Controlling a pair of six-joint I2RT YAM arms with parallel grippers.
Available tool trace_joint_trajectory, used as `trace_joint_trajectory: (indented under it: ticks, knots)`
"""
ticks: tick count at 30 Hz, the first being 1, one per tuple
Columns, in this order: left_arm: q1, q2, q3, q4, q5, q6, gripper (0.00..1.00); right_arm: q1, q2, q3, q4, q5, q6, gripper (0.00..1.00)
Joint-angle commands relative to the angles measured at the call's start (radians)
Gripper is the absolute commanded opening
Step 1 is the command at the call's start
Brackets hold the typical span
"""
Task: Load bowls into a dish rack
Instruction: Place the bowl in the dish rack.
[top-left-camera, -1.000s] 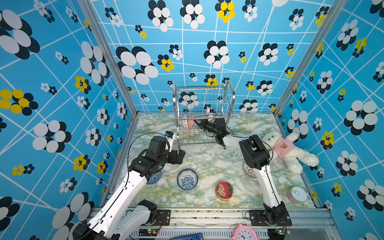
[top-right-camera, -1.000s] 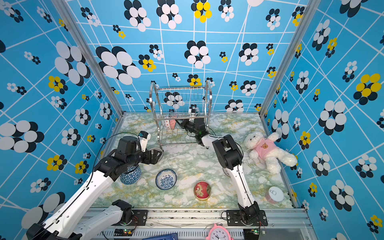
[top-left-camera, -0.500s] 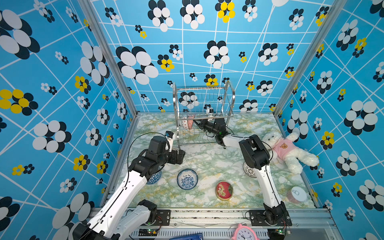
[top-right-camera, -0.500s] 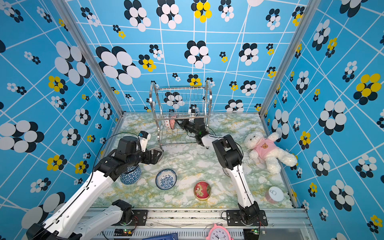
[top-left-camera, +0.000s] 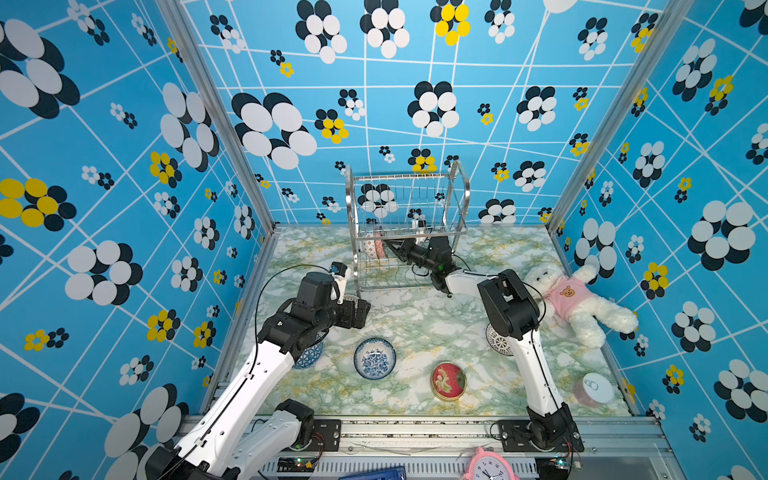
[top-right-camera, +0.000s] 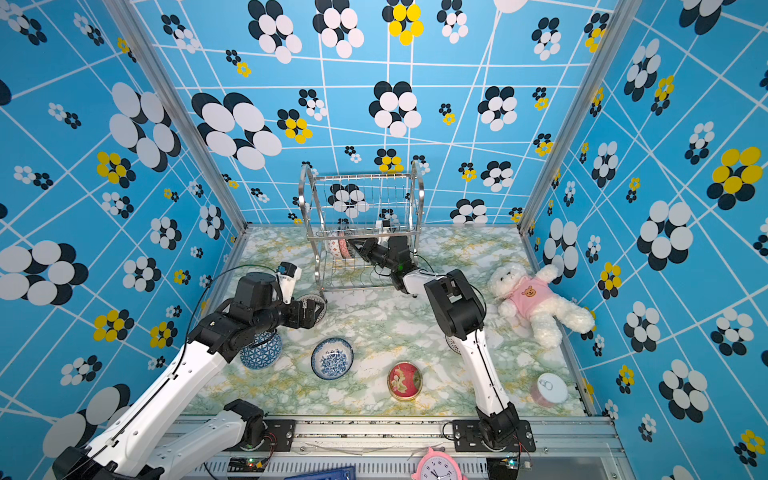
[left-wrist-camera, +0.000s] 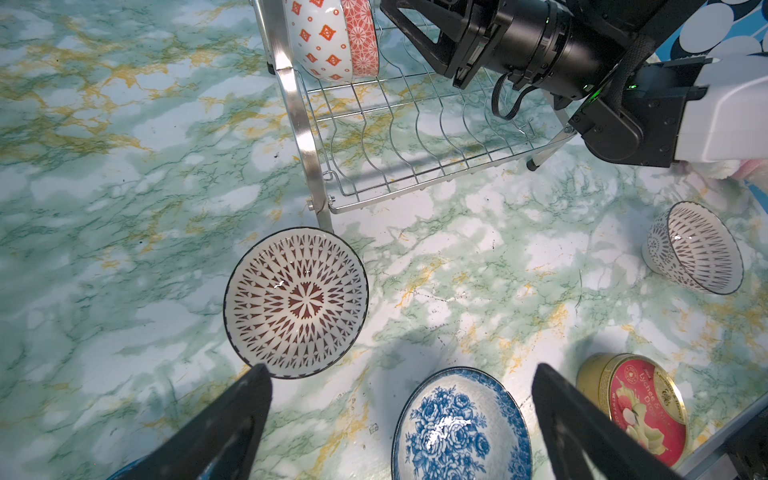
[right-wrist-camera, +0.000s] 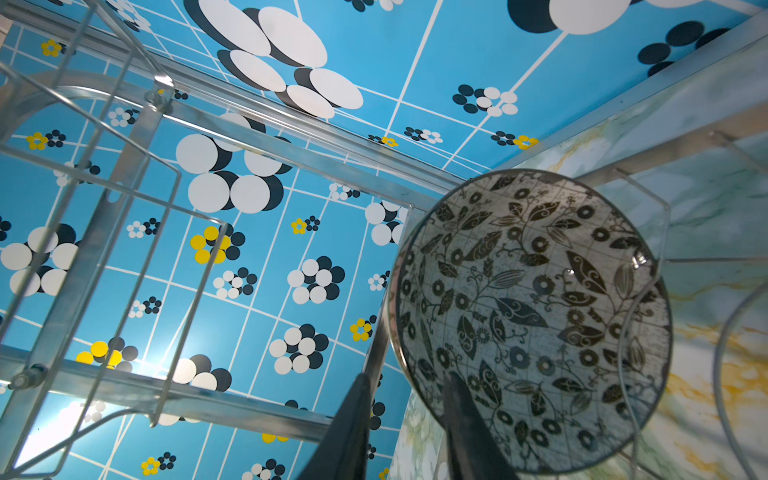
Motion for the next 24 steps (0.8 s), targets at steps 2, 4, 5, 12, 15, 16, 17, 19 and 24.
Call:
trace_joint_trajectory:
  ticks: [2, 4, 5, 12, 15, 16, 17, 19, 24]
  knots:
    - [-0.007, -0.001, -0.005, 0.0, -0.003, 0.015, 0.99, 0.001, -0.062, -0.052, 0.044, -0.004, -0.013, 0.38]
    - [-0.007, -0.003, -0.005, 0.0, -0.006, 0.016, 0.99, 0.002, -0.07, -0.069, 0.049, -0.004, -0.015, 0.41]
    - [-0.007, -0.004, -0.005, 0.0, -0.008, 0.016, 0.99, 0.004, -0.075, -0.079, 0.053, -0.004, -0.019, 0.42]
    - [-0.007, -0.01, -0.005, 0.0, -0.013, 0.015, 0.99, 0.015, -0.11, -0.14, 0.076, -0.001, -0.028, 0.47]
    - [-0.007, -0.015, -0.005, -0.002, -0.013, 0.014, 0.99, 0.023, -0.132, -0.171, 0.073, 0.005, -0.045, 0.51]
    - [-0.008, -0.019, -0.005, -0.001, -0.014, 0.012, 0.99, 0.025, -0.141, -0.183, 0.072, 0.008, -0.049, 0.52]
    - [-0.007, -0.022, -0.005, -0.001, -0.016, 0.012, 0.99, 0.027, -0.147, -0.194, 0.074, 0.011, -0.05, 0.52]
    - [-0.008, -0.026, -0.005, -0.002, -0.017, 0.012, 0.99, 0.03, -0.162, -0.215, 0.077, 0.013, -0.054, 0.53]
    - [-0.007, -0.036, 0.0, -0.005, -0.025, 0.005, 0.99, 0.04, -0.213, -0.284, 0.071, 0.022, -0.075, 0.55]
